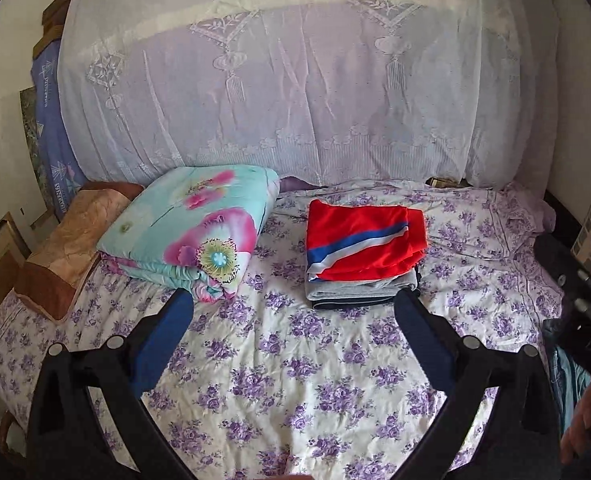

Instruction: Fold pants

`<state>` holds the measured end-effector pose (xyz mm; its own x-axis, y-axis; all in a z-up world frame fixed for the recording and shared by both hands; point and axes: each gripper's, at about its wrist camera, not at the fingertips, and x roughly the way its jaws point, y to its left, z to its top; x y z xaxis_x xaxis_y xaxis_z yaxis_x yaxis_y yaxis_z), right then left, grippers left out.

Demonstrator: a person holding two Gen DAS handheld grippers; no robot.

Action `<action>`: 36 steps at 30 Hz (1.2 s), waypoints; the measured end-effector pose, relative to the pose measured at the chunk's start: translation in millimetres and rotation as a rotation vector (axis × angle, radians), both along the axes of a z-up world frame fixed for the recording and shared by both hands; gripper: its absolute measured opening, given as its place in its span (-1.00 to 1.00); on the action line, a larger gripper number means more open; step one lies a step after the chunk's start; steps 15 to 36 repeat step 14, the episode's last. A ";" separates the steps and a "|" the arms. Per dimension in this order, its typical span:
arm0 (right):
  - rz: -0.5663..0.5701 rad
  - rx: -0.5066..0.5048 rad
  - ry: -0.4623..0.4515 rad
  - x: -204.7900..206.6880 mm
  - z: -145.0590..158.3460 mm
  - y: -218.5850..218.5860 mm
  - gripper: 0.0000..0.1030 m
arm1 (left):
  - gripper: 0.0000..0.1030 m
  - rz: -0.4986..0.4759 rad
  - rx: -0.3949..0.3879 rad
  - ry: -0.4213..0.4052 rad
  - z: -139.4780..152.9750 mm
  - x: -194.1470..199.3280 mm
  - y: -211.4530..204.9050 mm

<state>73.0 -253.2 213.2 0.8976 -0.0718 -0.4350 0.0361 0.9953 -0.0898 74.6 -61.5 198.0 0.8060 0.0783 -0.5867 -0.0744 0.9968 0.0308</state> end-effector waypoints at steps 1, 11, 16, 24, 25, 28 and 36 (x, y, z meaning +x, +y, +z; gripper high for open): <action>-0.003 -0.011 0.004 -0.8 -2.8 3.2 0.93 | 0.90 0.005 0.010 -0.003 -1.2 -0.7 -2.2; 0.004 0.017 0.010 -4.8 -7.2 2.1 0.93 | 0.90 -0.010 0.035 0.006 -5.0 -1.3 -9.9; -0.001 0.028 0.022 -4.7 -9.9 -1.1 0.93 | 0.90 -0.017 0.008 0.020 -5.7 -1.2 -8.3; -0.001 0.028 0.022 -4.7 -9.9 -1.1 0.93 | 0.90 -0.017 0.008 0.020 -5.7 -1.2 -8.3; -0.001 0.028 0.022 -4.7 -9.9 -1.1 0.93 | 0.90 -0.017 0.008 0.020 -5.7 -1.2 -8.3; -0.001 0.028 0.022 -4.7 -9.9 -1.1 0.93 | 0.90 -0.017 0.008 0.020 -5.7 -1.2 -8.3; -0.001 0.028 0.022 -4.7 -9.9 -1.1 0.93 | 0.90 -0.017 0.008 0.020 -5.7 -1.2 -8.3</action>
